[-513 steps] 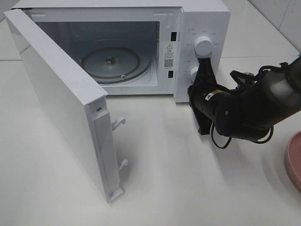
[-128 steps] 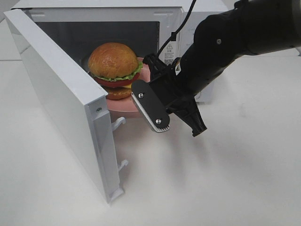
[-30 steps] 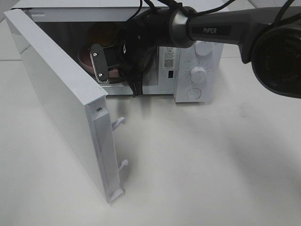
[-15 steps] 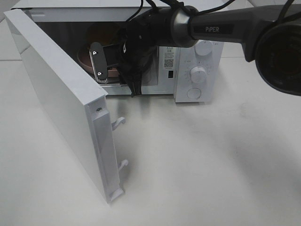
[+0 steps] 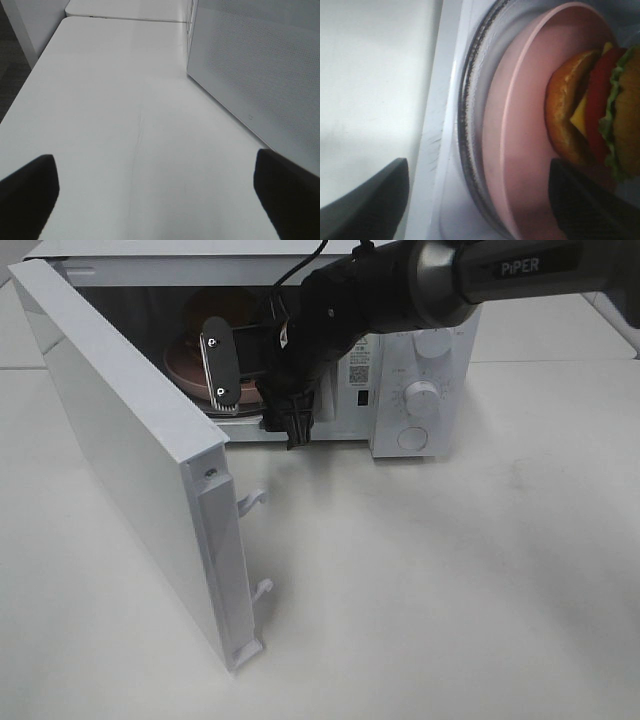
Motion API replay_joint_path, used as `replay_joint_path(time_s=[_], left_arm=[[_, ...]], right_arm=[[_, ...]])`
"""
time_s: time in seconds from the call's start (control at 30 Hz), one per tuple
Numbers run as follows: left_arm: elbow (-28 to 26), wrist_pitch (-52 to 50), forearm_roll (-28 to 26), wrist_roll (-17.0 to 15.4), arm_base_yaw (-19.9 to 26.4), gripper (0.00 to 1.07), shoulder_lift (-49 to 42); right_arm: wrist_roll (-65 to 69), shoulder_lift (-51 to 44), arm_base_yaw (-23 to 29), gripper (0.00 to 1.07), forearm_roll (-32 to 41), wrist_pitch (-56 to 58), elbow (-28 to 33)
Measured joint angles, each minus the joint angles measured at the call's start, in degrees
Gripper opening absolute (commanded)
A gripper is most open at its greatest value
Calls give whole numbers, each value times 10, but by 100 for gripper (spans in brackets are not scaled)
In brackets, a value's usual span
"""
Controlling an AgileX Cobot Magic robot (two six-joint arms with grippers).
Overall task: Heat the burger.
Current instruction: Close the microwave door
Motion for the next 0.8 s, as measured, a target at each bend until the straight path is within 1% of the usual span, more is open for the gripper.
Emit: replay_joint_path(time_s=[0.07,0.17,0.23,0.27,0.3,0.43,0.5,0.53,0.6,0.63,0.67,0.7,0.77,0.8], left_arm=[[0,0,0,0,0,98,0],[0,0,0,0,0,98,0],[0,0,0,0,0,98,0],[0,0,0,0,0,98,0],[0,0,0,0,0,98,0],[0,0,0,0,0,98,0],[0,0,0,0,0,98,0],[0,0,0,0,0,98,0],[0,0,0,0,0,98,0],[0,0,0,0,0,98,0],[0,0,0,0,0,98,0],[0,0,0,0,0,98,0],[0,0,0,0,0,98,0],[0,0,0,0,0,98,0]], right_arm=[[0,-18,0,76,1,-9,41],[0,-23,0,76,1,-9,50],[0,-38,0,76,1,-13,76],[0,-38,0,76,1,-13,76],[0,-51,0,76,1,-21,92],[1,-70,0,76,2,-32,115],[13,-101,0,76,2,-52,151],[13,-101,0,76,2,-52,151],[16,-124,0,76,2,-64,178],[16,-124,0,76,2,-64,178],[19,-138,0,76,2,-65,198],[19,-138,0,76,2,-65,198],[22,-159,-5,76,3,-67,223],[22,-159,-5,76,3,-67,223]])
